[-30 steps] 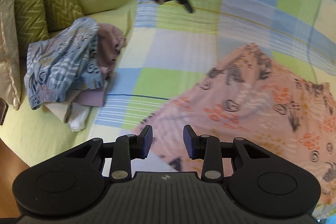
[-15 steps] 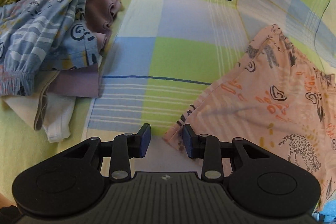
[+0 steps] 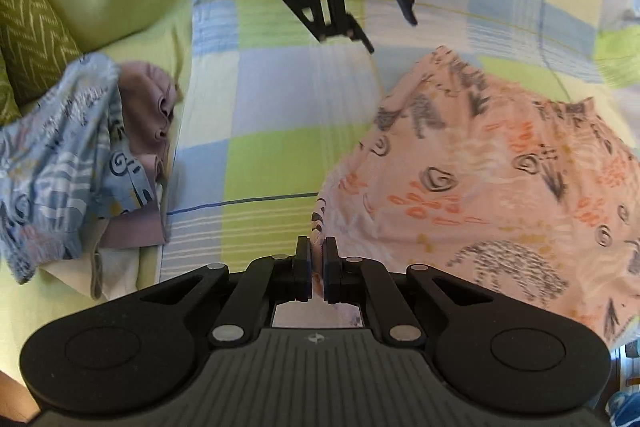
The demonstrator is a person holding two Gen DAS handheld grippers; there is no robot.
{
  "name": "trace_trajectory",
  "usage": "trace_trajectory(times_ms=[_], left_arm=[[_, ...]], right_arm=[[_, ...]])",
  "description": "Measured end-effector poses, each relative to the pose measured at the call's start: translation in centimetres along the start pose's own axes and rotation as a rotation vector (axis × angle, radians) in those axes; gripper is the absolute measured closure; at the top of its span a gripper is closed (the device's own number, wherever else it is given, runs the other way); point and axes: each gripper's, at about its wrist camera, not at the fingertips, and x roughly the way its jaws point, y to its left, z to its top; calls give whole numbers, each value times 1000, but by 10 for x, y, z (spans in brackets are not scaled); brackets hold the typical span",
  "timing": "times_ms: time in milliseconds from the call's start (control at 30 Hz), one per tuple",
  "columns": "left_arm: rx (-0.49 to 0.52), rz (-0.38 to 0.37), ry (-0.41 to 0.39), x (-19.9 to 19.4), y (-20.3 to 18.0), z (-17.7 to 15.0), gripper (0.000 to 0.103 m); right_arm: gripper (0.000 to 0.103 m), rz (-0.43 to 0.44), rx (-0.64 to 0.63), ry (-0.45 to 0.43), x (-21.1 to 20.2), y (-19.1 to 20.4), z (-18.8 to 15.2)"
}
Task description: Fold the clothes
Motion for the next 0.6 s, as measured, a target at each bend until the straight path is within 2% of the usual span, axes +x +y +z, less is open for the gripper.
trace_trajectory(times_ms=[233,333,400,467,500,600], left_arm=[[229,14,-7,55,14,-9,64],[368,44,-60,66,15,-14,64],[430,24,-92,70,17,-15,66],[460,-13,-104,72,21,-14,84],[447,-33,-96,73,25,-13,96],[379,-75,-79,67,45,-10,100]], right_arm=[[99,56,78,-26,-19,-24,-5],[99,80,85,-21,-19,-32,-5],[99,98,95,-23,-20,-37,-5],[99,128,124,-30,-22,-46,-4],[99,138,139,-33,-23,-50,-3],[99,144,173,-55,-38,-68,-1]])
